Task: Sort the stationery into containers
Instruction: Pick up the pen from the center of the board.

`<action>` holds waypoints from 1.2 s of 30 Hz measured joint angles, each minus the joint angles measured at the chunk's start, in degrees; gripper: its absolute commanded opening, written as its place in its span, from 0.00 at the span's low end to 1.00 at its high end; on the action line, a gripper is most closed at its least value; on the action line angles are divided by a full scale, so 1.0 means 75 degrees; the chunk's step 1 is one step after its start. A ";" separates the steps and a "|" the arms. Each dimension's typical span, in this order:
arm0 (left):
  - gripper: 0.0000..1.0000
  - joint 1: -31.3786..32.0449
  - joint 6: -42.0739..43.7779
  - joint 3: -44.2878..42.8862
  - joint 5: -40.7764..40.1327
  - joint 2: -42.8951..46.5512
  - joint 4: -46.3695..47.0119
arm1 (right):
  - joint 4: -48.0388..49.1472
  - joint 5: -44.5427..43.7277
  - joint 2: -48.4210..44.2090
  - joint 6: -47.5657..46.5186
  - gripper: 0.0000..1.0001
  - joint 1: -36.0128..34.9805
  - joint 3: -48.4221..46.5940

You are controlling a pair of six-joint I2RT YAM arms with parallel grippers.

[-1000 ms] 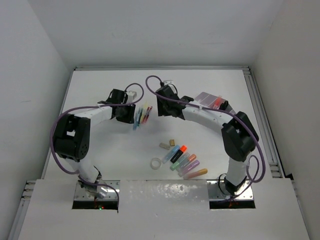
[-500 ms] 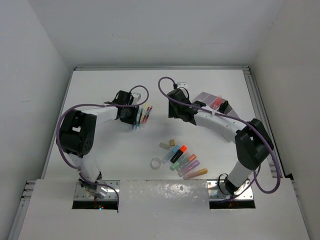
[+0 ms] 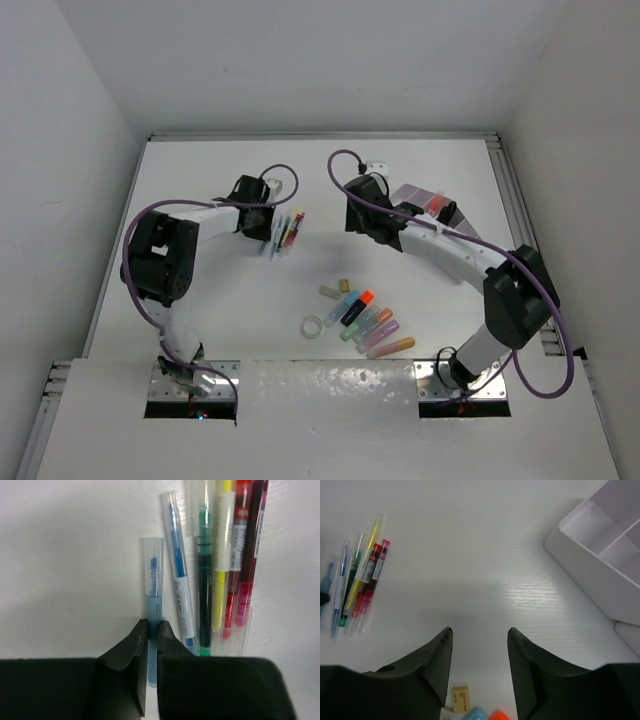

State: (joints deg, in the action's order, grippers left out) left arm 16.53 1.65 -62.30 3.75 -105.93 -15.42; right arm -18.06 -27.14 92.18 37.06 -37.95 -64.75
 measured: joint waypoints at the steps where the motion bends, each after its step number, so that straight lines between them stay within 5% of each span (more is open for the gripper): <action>1: 0.00 -0.0023 -0.0017 -0.0047 0.0006 -0.0032 -0.0009 | 0.0000 -0.0017 -0.0015 -0.0009 0.48 0.0003 0.0020; 11: 0.00 -0.0522 0.0909 -0.0781 0.0347 0.0289 -0.0589 | 0.0178 0.0679 -0.0629 -0.0350 0.48 0.0216 0.0163; 17: 0.00 -0.0443 0.2372 -0.2165 0.1661 0.1137 -0.0790 | 0.0909 0.1472 -0.1294 -0.0551 0.55 0.0350 0.0195; 22: 0.00 0.0023 0.3124 -0.2206 0.3072 0.1766 -0.0892 | 0.2334 0.2043 -0.1816 -0.0373 0.64 0.0350 0.0405; 36: 0.00 0.0618 0.2110 -0.1769 0.4814 0.2151 -0.0702 | 0.4030 0.2521 -0.0866 0.1035 0.64 0.0341 0.0408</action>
State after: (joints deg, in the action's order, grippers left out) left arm 21.17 17.47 -75.57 39.86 -89.80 -20.69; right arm 12.16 -8.23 85.69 44.82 -35.40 -61.69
